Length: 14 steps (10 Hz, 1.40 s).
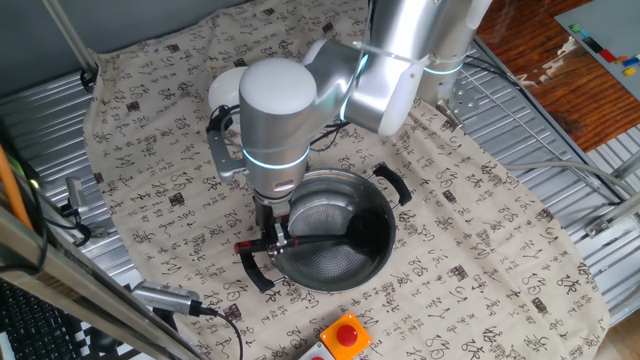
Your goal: Scoop water with a large spoon from one bowl to another
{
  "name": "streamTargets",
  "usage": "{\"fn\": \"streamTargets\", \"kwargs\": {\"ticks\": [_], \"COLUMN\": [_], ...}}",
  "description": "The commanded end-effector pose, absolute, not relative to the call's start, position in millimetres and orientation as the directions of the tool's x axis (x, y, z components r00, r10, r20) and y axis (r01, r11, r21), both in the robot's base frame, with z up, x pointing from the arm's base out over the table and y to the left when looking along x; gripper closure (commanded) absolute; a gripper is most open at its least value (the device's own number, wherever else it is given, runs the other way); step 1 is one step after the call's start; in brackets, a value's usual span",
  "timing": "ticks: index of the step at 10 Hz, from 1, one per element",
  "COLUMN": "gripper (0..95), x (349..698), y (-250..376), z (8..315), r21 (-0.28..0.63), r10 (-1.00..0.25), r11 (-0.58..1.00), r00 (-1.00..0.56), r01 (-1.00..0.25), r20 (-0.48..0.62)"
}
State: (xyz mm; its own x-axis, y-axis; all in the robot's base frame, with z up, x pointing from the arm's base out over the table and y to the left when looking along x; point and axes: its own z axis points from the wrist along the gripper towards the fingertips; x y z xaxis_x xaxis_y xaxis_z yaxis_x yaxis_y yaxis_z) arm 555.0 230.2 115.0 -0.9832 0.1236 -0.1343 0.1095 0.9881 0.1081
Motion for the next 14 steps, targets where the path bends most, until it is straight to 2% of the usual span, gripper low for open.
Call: {"fn": "streamTargets", "kwargs": {"ticks": [1, 11, 12, 13, 14], "gripper": [57.0, 57.0, 76.0, 76.0, 95.0], "x": [555.3, 554.5, 554.6, 554.6, 555.0], "y": [230.4, 230.7, 230.6, 230.6, 230.8], "z": [114.5, 108.4, 108.0, 107.9, 107.4], "r21": [0.107, 0.113, 0.108, 0.104, 0.102], "r10": [0.122, 0.139, 0.135, 0.134, 0.133], "r11": [0.988, 0.986, 0.987, 0.988, 0.988], "r00": [-0.983, -0.973, -0.974, -0.975, -0.975], "r01": [0.108, 0.12, 0.117, 0.116, 0.116], "r20": [-0.138, -0.182, -0.181, -0.179, -0.18]}}
